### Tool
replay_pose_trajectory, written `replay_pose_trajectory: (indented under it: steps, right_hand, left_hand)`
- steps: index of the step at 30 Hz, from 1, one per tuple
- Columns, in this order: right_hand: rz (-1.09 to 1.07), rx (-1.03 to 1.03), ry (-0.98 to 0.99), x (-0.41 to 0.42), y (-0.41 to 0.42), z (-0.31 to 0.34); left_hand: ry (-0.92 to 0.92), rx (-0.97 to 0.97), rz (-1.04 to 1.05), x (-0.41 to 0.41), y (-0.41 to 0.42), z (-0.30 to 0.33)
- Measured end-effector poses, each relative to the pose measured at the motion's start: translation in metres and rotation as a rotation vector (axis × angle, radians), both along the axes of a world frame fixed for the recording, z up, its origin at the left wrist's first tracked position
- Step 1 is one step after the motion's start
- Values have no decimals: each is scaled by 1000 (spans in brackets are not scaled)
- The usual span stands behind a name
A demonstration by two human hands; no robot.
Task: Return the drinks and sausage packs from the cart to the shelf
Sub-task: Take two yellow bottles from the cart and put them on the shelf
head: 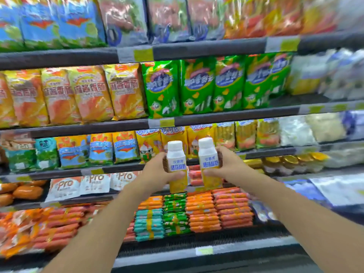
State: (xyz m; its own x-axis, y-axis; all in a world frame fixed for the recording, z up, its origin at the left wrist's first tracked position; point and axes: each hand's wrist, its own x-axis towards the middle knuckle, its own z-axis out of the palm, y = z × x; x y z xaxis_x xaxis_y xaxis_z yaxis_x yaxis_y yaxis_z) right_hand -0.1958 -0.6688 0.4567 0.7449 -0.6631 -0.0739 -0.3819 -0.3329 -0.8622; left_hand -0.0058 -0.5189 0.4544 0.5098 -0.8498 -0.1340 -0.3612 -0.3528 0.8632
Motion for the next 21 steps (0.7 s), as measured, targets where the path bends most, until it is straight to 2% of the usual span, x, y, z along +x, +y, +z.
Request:
replay_pose_trajectory:
  steps: [12,21]
  right_hand:
    - [-241,-70,-42,-213,-159,39]
    - [-399,-144,-130,-277,-259,69]
  left_hand:
    - [-86,-69,-214,-188,-205,30]
    - [-160,-154,-244,-251,-317,71]
